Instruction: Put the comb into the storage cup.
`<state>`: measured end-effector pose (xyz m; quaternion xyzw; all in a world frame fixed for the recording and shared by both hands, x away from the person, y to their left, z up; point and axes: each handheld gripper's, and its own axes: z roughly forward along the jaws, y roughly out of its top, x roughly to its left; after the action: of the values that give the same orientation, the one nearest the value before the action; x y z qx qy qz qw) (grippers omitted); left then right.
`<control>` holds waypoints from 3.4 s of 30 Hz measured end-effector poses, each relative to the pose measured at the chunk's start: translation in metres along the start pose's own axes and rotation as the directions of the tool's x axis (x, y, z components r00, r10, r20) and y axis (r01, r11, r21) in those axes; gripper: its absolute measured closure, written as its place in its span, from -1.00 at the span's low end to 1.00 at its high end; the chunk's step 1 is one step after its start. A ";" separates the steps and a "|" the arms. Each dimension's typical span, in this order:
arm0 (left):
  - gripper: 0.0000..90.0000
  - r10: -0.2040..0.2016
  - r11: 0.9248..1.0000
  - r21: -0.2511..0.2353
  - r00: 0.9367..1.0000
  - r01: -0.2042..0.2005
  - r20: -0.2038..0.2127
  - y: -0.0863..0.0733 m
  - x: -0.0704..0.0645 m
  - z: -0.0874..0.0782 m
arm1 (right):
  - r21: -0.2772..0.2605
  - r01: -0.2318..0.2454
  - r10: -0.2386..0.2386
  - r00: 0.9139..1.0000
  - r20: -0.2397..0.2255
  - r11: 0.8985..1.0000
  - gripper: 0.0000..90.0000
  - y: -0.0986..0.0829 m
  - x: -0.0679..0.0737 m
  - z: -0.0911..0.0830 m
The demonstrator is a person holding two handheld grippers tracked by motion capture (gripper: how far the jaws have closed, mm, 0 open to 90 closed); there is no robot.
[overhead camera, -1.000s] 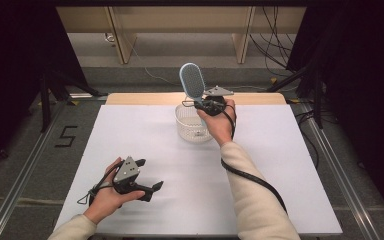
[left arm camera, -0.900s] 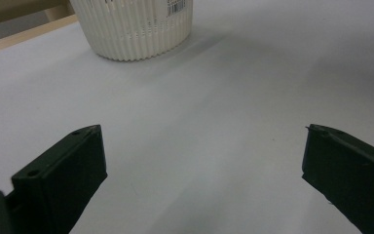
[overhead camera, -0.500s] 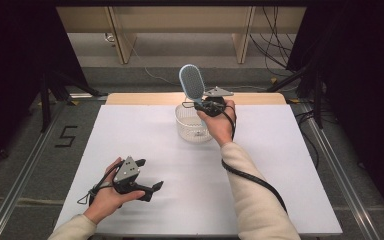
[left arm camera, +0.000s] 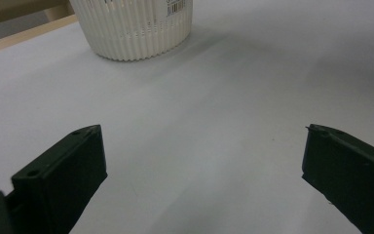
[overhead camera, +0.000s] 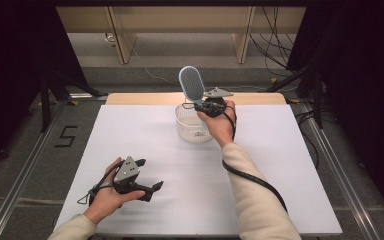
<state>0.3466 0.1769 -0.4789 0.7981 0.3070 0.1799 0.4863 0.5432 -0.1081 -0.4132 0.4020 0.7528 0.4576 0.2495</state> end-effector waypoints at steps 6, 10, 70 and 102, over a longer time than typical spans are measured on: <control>-0.96 0.002 1.000 0.000 1.000 -0.002 -0.001 0.000 0.000 0.000 | 0.028 -0.012 0.013 1.000 -0.024 1.000 0.43 -0.003 -0.001 0.000; -0.96 0.000 1.000 0.000 1.000 0.000 -0.002 0.000 0.001 0.000 | 0.086 0.005 0.000 0.998 -0.061 0.996 0.12 -0.007 0.000 -0.005; -0.96 -0.002 1.000 0.007 1.000 0.002 -0.005 -0.001 0.000 0.001 | 0.008 0.005 -0.003 0.990 -0.143 1.000 -0.63 -0.036 -0.023 -0.085; -0.98 -0.001 1.000 0.002 1.000 0.001 -0.012 -0.001 0.001 -0.001 | -0.029 -0.022 0.017 0.987 -0.159 0.999 -0.66 -0.082 -0.033 -0.143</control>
<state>0.3466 0.1779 -0.4792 0.7974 0.3105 0.1840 0.4837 0.4242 -0.2261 -0.4210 0.3675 0.7593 0.5022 0.1905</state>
